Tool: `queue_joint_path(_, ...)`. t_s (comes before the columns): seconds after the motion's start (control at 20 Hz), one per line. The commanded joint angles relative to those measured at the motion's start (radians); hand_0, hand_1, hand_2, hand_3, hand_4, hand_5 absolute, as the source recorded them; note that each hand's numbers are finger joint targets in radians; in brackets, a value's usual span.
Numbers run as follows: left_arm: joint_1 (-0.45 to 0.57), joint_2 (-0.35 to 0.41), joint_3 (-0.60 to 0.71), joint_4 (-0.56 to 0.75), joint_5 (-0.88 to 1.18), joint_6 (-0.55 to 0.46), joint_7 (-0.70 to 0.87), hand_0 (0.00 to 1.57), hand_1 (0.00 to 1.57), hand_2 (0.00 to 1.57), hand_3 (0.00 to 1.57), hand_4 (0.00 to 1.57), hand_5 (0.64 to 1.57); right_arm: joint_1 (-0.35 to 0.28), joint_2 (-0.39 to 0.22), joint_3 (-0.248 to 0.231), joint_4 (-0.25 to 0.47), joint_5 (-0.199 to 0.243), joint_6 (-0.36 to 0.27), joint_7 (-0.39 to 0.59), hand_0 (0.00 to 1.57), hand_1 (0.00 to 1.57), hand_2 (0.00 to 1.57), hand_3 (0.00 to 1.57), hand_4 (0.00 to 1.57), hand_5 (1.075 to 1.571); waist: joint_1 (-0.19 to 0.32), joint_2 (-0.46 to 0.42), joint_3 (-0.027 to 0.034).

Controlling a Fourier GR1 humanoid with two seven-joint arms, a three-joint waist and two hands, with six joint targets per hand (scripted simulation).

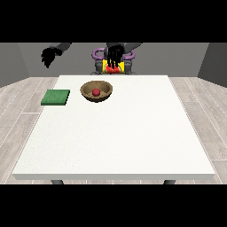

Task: Pick the cup and pour the ball into the bowl, then pick the bowl and place it on the pad

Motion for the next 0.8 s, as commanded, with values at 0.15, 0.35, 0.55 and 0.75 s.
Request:
queue_joint_path(0.15, 0.150, -0.014, 0.234, -0.191, 0.317, 0.276, -0.198, 1.10, 1.10, 1.30, 0.99, 1.27, 1.570, -0.037, 0.035, -0.010, -0.021, -0.006, -0.069, 0.012, 0.00, 0.00, 0.00, 0.00, 0.72, 1.570, 0.091, 0.119, -0.0076)
queue_joint_path(0.35, 0.114, -0.044, 0.395, -0.397, 0.660, 0.318, -0.262, 0.00, 0.00, 0.00, 0.00, 0.70, 1.556, -0.081, 0.067, 0.005, -0.023, -0.013, -0.082, 0.018, 0.00, 0.00, 0.00, 0.00, 0.70, 1.569, 0.094, 0.190, -0.0203)
queue_joint_path(0.55, 0.093, -0.044, 0.510, -0.551, 0.967, 0.154, -0.322, 0.00, 0.00, 0.00, 0.00, 0.16, 1.440, -0.079, 0.101, 0.000, -0.015, 0.016, -0.158, -0.006, 0.00, 0.00, 0.00, 0.00, 0.66, 1.571, 0.181, 0.204, -0.0139)
queue_joint_path(0.75, 0.134, 0.088, 0.676, -0.606, 1.207, -0.095, -0.421, 0.00, 0.00, 0.00, 0.00, 0.21, 1.500, -0.062, 0.090, -0.055, -0.030, -0.003, -0.208, -0.021, 0.00, 0.00, 0.00, 0.00, 0.42, 1.570, 0.275, 0.241, -0.0081)
